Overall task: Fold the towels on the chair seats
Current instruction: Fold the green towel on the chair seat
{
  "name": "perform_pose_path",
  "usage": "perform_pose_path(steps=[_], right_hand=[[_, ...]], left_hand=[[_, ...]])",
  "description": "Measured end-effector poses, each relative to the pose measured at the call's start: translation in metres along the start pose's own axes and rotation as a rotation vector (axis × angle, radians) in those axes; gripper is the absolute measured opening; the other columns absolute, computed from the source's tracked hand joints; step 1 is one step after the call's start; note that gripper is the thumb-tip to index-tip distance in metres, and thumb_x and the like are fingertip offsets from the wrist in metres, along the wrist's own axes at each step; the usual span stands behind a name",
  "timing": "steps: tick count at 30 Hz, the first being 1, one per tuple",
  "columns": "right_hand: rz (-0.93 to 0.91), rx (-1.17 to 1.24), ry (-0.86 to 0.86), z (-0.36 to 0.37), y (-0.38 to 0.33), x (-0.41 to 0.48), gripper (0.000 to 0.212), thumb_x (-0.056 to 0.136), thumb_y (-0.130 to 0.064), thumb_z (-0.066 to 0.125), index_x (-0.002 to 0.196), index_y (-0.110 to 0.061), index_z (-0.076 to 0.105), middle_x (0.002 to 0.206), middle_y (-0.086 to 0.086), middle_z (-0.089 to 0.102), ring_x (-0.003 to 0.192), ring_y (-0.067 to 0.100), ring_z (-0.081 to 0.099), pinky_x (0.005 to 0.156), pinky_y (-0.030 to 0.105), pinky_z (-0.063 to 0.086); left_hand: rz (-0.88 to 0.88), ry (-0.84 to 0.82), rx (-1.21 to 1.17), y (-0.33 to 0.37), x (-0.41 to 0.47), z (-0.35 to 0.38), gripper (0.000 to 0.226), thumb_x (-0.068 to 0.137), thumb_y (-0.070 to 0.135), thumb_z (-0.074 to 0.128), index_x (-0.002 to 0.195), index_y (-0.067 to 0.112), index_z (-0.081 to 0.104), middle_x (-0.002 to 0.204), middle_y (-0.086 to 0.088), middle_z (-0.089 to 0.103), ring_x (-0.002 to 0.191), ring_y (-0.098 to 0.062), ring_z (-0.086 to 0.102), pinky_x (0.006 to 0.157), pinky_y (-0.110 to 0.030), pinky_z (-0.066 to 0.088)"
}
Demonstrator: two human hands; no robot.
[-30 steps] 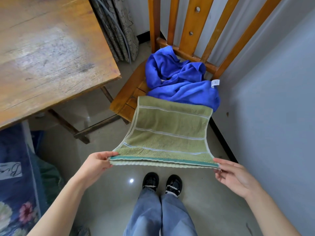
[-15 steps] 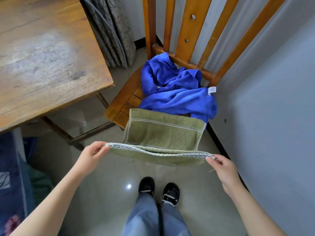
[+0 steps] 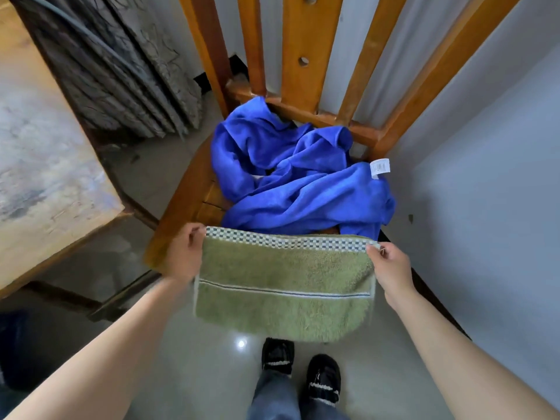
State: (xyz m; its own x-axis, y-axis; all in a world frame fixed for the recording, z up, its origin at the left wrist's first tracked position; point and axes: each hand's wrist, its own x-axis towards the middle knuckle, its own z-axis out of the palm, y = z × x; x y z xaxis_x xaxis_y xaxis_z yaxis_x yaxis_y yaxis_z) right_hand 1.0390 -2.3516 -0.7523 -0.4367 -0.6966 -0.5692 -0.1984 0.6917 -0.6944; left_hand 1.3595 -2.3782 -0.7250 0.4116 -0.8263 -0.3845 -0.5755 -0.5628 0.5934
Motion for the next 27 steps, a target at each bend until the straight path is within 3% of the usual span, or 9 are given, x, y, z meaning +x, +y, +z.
perform_pose_path(steps=[3,6,11,17,19,21,23,25,27], right_hand=[[-0.006,-0.028,0.042,0.012,0.011,0.007,0.012,0.093,-0.021,0.052,0.097,-0.010,0.056,0.069,-0.004,0.047,0.074,0.018,0.045,0.071,0.028,0.034],[0.012,0.020,0.011,0.017,0.019,0.002,0.015,0.093,-0.023,0.051,0.106,-0.017,0.050,0.088,-0.002,0.053,0.082,0.016,0.049,0.077,0.027,0.034],[0.158,0.218,-0.067,0.013,0.021,-0.006,0.036,0.087,-0.010,0.060,0.117,-0.019,0.043,0.104,-0.005,0.057,0.096,0.013,0.055,0.089,0.029,0.039],[0.265,0.172,-0.123,0.007,0.012,-0.004,0.014,0.087,-0.006,0.059,0.100,-0.011,0.060,0.096,0.004,0.065,0.084,0.014,0.059,0.072,0.027,0.046],[0.251,0.159,-0.090,0.001,0.009,-0.008,0.007,0.085,-0.006,0.061,0.091,-0.004,0.063,0.095,0.014,0.066,0.084,0.020,0.060,0.082,0.037,0.048],[0.208,0.153,-0.060,-0.005,0.004,-0.015,0.016,0.082,-0.008,0.065,0.086,0.007,0.060,0.086,0.023,0.062,0.081,0.022,0.055,0.082,0.040,0.047],[0.129,0.147,-0.073,-0.013,-0.004,-0.024,0.019,0.081,-0.009,0.067,0.080,0.007,0.057,0.078,0.016,0.058,0.075,0.021,0.054,0.072,0.034,0.044],[0.044,0.175,-0.089,-0.018,-0.019,-0.031,0.007,0.082,-0.005,0.065,0.078,-0.009,0.062,0.077,0.003,0.065,0.070,0.012,0.062,0.068,0.022,0.049],[-0.032,0.229,-0.075,-0.018,-0.032,-0.030,0.016,0.084,-0.002,0.062,0.080,-0.018,0.062,0.076,-0.007,0.066,0.066,0.000,0.063,0.061,0.009,0.049]], left_hand=[[-0.050,0.038,0.001,-0.017,0.007,0.012,0.029,0.095,0.014,0.048,0.118,-0.003,0.055,0.117,-0.026,0.059,0.109,-0.036,0.055,0.089,-0.034,0.038],[-0.048,0.012,-0.018,-0.022,-0.007,0.022,0.038,0.094,0.017,0.050,0.127,0.000,0.047,0.124,-0.020,0.056,0.114,-0.033,0.053,0.094,-0.035,0.038],[-0.078,-0.027,0.013,-0.023,-0.013,0.023,0.052,0.087,0.013,0.061,0.133,0.003,0.042,0.129,-0.019,0.053,0.118,-0.035,0.050,0.100,-0.041,0.038],[-0.248,-0.083,-0.075,-0.007,0.001,0.019,0.038,0.088,0.007,0.059,0.125,0.003,0.052,0.119,-0.017,0.060,0.107,-0.032,0.057,0.087,-0.034,0.041],[-0.269,-0.085,-0.142,-0.004,-0.001,0.013,0.032,0.088,0.005,0.058,0.120,0.003,0.056,0.114,-0.015,0.061,0.100,-0.027,0.057,0.082,-0.030,0.040],[-0.259,-0.059,-0.219,-0.007,-0.004,0.006,0.032,0.088,0.004,0.058,0.120,0.006,0.056,0.118,-0.014,0.060,0.106,-0.028,0.057,0.086,-0.032,0.042],[-0.225,-0.031,-0.242,-0.009,-0.010,-0.002,0.034,0.088,0.004,0.058,0.122,0.010,0.056,0.123,-0.011,0.058,0.115,-0.028,0.054,0.092,-0.031,0.040],[-0.183,0.018,-0.269,-0.012,-0.016,-0.011,0.035,0.088,0.004,0.057,0.122,0.012,0.056,0.126,-0.010,0.057,0.117,-0.026,0.052,0.095,-0.030,0.039],[-0.174,0.086,-0.334,-0.012,-0.015,-0.017,0.038,0.089,0.005,0.056,0.126,0.012,0.053,0.127,-0.011,0.056,0.118,-0.027,0.052,0.100,-0.033,0.039]])
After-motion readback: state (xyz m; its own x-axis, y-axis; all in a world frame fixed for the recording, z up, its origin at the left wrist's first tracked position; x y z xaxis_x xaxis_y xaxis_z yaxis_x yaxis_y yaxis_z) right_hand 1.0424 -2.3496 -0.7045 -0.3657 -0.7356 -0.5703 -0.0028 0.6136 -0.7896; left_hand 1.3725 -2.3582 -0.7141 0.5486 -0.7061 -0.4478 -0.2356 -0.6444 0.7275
